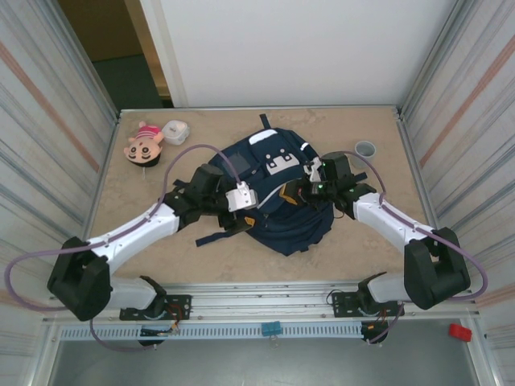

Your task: Pack books, pencil case, and school supplies into a backpack

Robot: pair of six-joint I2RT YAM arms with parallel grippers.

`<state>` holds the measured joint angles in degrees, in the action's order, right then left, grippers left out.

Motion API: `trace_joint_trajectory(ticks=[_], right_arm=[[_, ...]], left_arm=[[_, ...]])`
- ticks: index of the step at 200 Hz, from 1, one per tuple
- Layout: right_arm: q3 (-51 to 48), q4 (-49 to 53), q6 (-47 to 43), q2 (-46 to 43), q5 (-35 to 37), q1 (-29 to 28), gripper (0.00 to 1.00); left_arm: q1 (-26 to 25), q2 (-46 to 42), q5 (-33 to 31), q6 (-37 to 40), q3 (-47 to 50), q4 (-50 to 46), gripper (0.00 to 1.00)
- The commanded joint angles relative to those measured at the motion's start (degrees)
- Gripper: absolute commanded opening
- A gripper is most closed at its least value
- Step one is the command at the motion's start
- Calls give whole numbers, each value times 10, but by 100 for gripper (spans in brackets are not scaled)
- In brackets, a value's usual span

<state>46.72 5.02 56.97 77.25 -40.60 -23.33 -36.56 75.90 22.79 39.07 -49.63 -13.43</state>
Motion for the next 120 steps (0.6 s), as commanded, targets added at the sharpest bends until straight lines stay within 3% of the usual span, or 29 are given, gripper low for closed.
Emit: trace_joint_trajectory(ticks=[1, 30, 48, 67, 82, 96, 120], right_arm=[[23, 26, -41, -3, -60, 4, 4], [28, 33, -46, -2, -72, 12, 4], [33, 42, -53, -3, -80, 19, 4], [38, 52, -63, -1, -93, 28, 4], [40, 59, -74, 1, -101, 40, 4], [40, 62, -79, 5, -103, 56, 5], [46, 55, -86, 19, -103, 82, 5]], left_arm=[[9, 37, 3, 80, -34, -1, 80], [5, 97, 33, 93, -67, 8, 78], [4, 129, 34, 95, -79, 14, 70], [3, 150, 33, 95, -84, 16, 55], [2, 151, 32, 92, -85, 9, 30], [0, 135, 36, 78, -77, 5, 13], [-4, 86, 57, 37, -42, 3, 0]])
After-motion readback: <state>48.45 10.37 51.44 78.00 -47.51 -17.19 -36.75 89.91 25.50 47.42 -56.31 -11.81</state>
